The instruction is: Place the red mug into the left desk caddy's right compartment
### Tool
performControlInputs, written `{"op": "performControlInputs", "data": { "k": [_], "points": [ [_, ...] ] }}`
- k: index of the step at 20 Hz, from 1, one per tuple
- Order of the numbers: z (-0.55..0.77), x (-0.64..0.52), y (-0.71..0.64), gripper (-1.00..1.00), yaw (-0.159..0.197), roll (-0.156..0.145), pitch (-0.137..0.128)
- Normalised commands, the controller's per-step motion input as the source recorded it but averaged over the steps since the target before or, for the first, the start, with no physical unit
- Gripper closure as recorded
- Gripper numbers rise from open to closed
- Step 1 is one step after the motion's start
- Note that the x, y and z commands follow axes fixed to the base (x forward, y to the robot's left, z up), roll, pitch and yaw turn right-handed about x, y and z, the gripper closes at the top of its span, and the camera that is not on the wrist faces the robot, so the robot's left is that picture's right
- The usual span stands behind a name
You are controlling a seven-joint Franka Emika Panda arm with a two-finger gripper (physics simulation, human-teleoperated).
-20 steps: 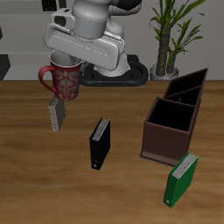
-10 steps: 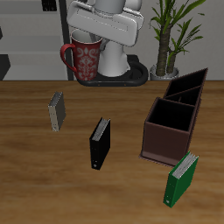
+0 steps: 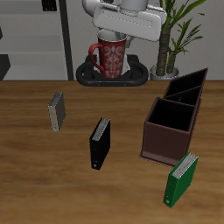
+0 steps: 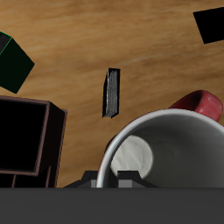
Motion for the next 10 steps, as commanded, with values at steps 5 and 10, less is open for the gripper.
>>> {"op": "performControlInputs", "data": {
  "k": [5, 10],
  "points": [
    [-0.07, -0.01, 0.5, 1.0, 0.069, 0.036, -0.02],
    [0.07, 0.05, 0.38, 1.0, 0.054, 0.022, -0.027]
  ]
}}
